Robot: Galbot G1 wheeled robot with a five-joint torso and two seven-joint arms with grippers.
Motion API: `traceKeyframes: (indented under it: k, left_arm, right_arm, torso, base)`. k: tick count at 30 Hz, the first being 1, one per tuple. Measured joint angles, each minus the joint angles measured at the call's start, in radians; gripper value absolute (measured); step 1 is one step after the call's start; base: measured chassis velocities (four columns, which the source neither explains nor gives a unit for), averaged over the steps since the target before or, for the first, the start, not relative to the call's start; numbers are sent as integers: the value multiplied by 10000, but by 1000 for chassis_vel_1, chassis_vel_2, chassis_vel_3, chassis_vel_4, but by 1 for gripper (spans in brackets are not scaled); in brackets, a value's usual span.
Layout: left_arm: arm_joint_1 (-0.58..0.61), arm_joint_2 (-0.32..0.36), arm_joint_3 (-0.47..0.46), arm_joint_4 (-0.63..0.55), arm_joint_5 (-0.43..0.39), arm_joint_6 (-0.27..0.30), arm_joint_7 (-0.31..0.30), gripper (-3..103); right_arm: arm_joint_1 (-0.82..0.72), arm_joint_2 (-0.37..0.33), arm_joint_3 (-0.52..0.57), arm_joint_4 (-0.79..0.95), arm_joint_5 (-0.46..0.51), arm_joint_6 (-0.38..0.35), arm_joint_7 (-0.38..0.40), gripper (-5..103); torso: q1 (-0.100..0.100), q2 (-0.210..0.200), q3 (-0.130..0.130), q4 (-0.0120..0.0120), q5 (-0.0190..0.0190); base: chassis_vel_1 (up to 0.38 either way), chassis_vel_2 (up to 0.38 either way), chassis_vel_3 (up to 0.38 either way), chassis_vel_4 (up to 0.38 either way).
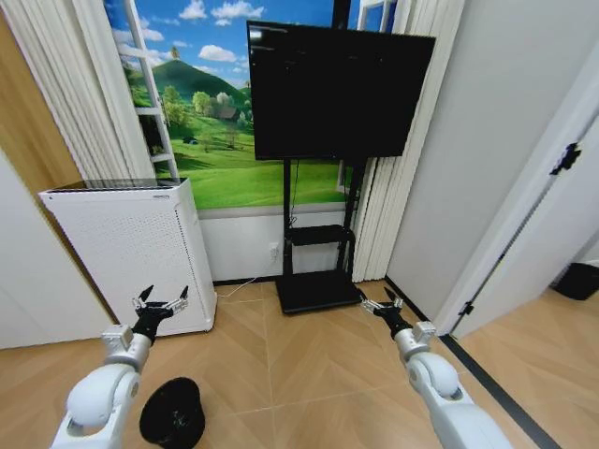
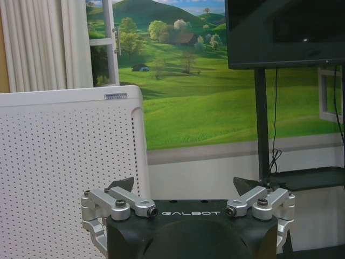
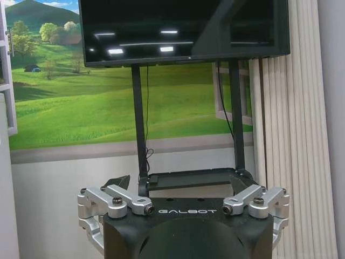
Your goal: Pick up the trash bin and place the garbage on the floor into it.
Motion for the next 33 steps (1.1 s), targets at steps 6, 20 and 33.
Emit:
traceKeyframes:
  k: [6, 20, 33]
  left_arm:
    - [-32, -36, 9, 34, 20, 1, -6, 100]
    - [-68, -76, 163, 196, 44, -432, -348, 100]
    - [28, -287, 210, 203, 116, -436, -878, 100]
  right_arm:
    - [36, -13, -12, -88, 3, 52, -42, 100]
    - [27, -25, -5, -99, 22, 53, -70, 100]
    - [-39, 259, -43, 44, 5, -128, -7, 100]
  torso:
    - [171, 390, 220, 1, 0]
    - [350, 798, 450, -1, 0]
    - [331, 754, 425, -1, 0]
  base:
    - [0, 0, 0, 0]
    - [0, 0, 0, 0]
    - [0, 0, 0, 0]
